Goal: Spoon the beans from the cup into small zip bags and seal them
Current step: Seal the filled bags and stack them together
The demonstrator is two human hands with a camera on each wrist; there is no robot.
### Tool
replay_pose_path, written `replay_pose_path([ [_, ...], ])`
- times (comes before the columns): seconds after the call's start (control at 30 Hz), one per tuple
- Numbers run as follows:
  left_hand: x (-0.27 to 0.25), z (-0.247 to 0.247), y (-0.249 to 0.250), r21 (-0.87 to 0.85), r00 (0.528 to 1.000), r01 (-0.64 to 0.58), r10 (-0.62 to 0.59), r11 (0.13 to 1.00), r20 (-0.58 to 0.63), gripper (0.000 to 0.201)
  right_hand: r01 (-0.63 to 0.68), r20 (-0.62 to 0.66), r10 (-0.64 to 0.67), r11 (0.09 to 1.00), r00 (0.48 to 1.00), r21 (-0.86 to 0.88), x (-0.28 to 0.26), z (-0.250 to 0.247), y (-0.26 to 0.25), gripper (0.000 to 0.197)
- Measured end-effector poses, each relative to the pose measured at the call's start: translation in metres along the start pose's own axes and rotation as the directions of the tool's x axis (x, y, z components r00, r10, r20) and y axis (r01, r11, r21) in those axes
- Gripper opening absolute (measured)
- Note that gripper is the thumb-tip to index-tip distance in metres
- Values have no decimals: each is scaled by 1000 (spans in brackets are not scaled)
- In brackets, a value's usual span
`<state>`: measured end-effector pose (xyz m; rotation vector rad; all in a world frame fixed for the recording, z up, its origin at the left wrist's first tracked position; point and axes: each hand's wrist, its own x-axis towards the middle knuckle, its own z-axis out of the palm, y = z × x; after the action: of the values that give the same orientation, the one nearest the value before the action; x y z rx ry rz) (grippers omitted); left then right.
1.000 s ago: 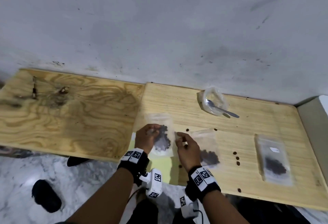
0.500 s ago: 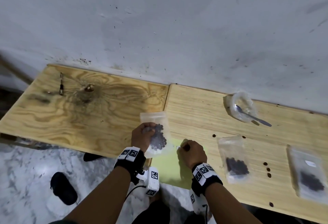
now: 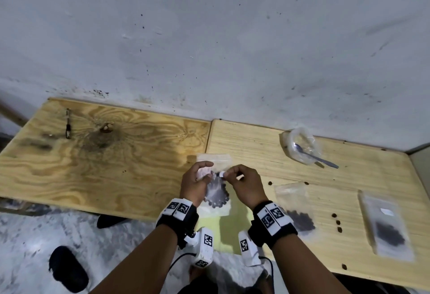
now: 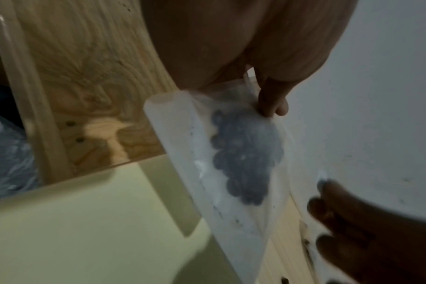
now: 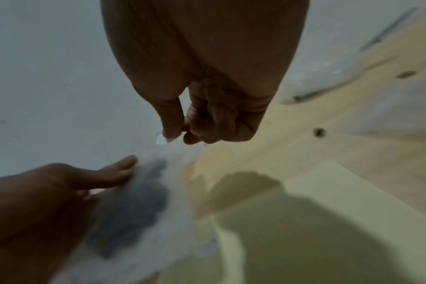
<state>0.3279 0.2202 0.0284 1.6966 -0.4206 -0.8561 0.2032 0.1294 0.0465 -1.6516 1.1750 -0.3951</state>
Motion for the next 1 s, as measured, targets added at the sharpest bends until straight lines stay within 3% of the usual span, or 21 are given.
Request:
replay_pose_path([
  [0.17, -14, 15, 17, -53, 993, -87, 91, 995, 74, 40, -4, -72, -1, 997, 997, -75, 0, 4, -14, 9],
  [0.3, -19, 19, 21, -86, 995, -57, 64, 995, 78, 42, 10, -160, -34, 989, 987, -144, -11, 1, -17, 3],
  [0.47, -22, 23, 22, -84, 998, -55, 55, 995, 5, 18, -3, -270, -31, 992, 962, -123, -20, -7, -15, 39],
  [0.6, -23, 27, 19, 24, 996, -89, 89, 996, -19, 17, -73, -212, 83, 996, 974, 52, -21, -17, -11, 39],
  [0.8, -24, 33, 21, 52, 997, -79, 80, 995, -3, 22, -46, -246, 72, 993, 967, 108, -21, -21, -3, 31],
  [1.0, -28, 36, 27, -32, 999, -26, 27, 999, 37, 29, -16, -194, 37, 994, 980, 110, -19, -28, 3, 30],
])
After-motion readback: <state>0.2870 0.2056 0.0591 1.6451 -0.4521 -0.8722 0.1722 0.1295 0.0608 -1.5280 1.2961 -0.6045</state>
